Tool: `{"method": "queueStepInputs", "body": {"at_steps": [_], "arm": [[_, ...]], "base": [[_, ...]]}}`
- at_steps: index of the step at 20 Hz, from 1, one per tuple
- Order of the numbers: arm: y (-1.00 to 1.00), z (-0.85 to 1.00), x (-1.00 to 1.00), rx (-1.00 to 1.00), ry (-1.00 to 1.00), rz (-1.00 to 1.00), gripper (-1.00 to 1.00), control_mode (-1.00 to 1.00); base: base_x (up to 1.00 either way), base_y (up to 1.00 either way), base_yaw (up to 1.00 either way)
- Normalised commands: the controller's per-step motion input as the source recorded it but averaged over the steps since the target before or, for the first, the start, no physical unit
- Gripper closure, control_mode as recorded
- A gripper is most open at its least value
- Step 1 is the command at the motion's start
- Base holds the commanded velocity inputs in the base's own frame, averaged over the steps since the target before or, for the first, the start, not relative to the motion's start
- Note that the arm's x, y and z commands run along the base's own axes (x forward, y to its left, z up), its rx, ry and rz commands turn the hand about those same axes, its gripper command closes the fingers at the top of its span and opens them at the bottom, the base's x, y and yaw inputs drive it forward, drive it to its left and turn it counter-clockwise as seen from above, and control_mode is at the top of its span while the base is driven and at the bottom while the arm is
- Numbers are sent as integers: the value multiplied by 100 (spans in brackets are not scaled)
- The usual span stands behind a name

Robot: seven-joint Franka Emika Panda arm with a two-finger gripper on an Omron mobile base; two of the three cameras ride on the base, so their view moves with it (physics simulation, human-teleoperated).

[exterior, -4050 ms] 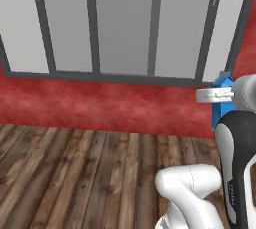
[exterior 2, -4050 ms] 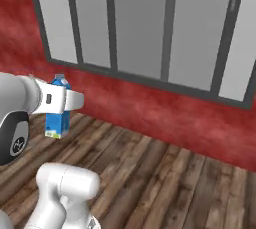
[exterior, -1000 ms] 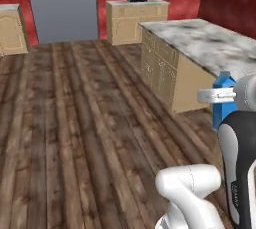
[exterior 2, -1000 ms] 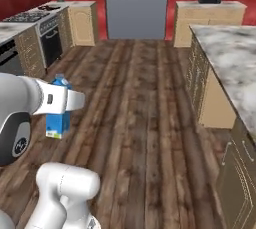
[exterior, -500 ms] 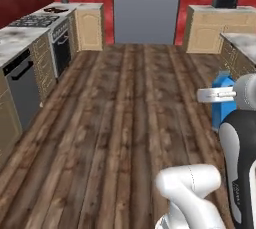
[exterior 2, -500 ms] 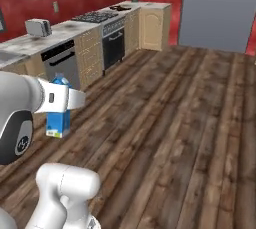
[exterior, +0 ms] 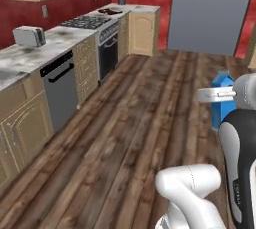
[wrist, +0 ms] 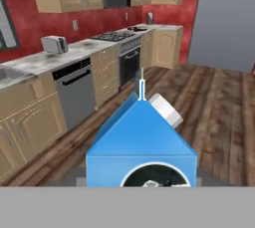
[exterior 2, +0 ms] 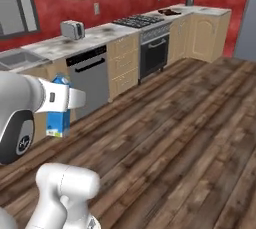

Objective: Take out the milk from the fridge and place it on the tray on the counter. Then take the sugar cube near the tray and place it in the tray.

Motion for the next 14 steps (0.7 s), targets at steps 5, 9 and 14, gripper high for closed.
{"method": "queueStepInputs", "body": {"at_steps": [5, 9, 14], "arm": [[0, 0, 0, 0, 0, 0, 100, 100], [0, 0, 0, 0, 0, 0, 100, 100], [0, 0, 0, 0, 0, 0, 100, 100]], "base": [[100, -56, 3], [100, -6, 0], [100, 1, 0]]}}
